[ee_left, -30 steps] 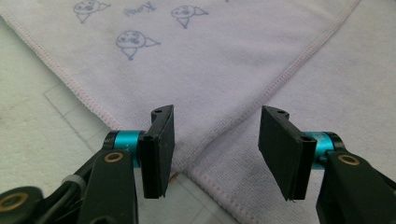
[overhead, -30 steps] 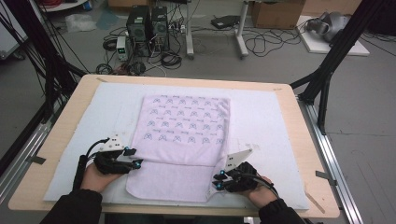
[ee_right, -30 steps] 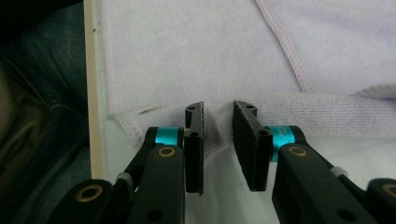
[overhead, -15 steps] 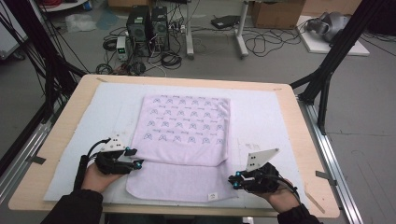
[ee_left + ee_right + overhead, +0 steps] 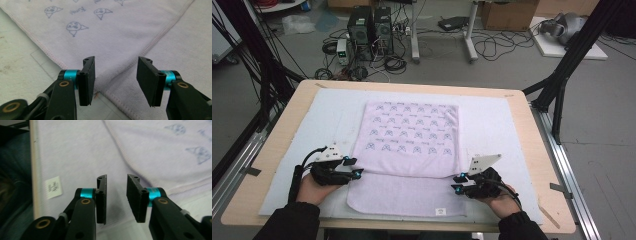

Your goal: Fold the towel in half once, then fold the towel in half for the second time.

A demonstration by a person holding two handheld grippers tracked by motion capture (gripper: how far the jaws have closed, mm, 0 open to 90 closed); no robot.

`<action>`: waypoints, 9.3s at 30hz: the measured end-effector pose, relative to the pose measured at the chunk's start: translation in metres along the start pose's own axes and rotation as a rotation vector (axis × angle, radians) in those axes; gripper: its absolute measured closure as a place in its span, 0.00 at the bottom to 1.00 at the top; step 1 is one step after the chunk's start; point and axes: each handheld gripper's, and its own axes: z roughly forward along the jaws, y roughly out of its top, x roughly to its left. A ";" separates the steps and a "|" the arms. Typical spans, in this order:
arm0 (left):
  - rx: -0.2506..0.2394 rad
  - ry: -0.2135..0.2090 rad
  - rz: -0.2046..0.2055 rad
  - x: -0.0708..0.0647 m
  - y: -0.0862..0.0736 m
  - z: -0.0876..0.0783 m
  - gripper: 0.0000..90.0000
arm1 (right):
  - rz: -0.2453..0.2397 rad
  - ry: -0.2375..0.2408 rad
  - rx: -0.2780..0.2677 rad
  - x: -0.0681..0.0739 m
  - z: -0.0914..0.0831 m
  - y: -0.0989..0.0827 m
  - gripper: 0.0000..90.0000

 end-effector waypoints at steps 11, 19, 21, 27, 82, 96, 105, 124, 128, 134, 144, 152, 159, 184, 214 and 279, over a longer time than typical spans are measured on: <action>0.019 0.002 -0.001 0.010 0.007 0.012 0.63 | 0.016 -0.061 -0.040 -0.034 0.021 0.013 0.65; 0.033 -0.036 0.015 0.009 0.007 0.018 0.96 | 0.040 -0.024 0.006 -0.041 0.035 0.008 0.96; 0.021 -0.039 0.007 0.009 0.008 0.014 0.97 | 0.038 -0.022 0.003 -0.041 0.034 0.009 0.98; -0.040 -0.083 -0.006 0.001 0.021 -0.011 0.97 | 0.030 -0.033 -0.070 -0.035 0.007 0.012 0.98; -0.041 -0.150 0.047 -0.049 -0.005 -0.026 0.64 | 0.047 0.052 -0.104 0.004 -0.001 -0.012 0.65; -0.101 -0.056 -0.002 -0.026 0.012 -0.015 0.51 | 0.100 -0.035 -0.176 -0.019 0.000 -0.004 0.46; -0.090 -0.041 -0.005 -0.025 0.014 -0.009 0.47 | 0.120 -0.055 -0.201 -0.024 0.005 0.005 0.36; -0.079 -0.035 0.013 -0.026 0.011 -0.009 0.46 | 0.140 -0.076 -0.188 -0.020 0.006 0.005 0.29; -0.081 -0.034 0.011 -0.026 0.011 -0.010 0.46 | 0.132 -0.084 -0.184 -0.020 0.006 0.005 0.29; -0.071 -0.031 0.020 -0.026 0.010 -0.010 0.46 | 0.132 -0.082 -0.178 -0.020 0.007 0.005 0.29; -0.064 -0.021 0.011 -0.019 0.011 -0.011 0.46 | 0.158 -0.059 -0.157 -0.028 0.011 0.006 0.25; -0.062 0.007 0.000 0.010 0.033 -0.009 0.47 | 0.163 -0.078 -0.136 -0.060 0.010 0.026 0.24; -0.077 0.031 0.006 0.037 0.069 -0.006 0.52 | 0.173 -0.107 -0.142 -0.101 -0.001 0.052 0.23; 0.117 0.133 -0.113 0.090 0.057 0.058 0.57 | 0.230 -0.272 -0.011 -0.156 0.042 0.027 0.43; -0.030 0.005 -0.056 0.051 0.059 0.000 0.95 | 0.236 -0.044 -0.128 -0.108 -0.017 0.050 0.95; 0.057 -0.085 0.029 -0.029 0.027 -0.020 0.70 | 0.071 0.058 -0.122 -0.005 -0.008 0.031 0.55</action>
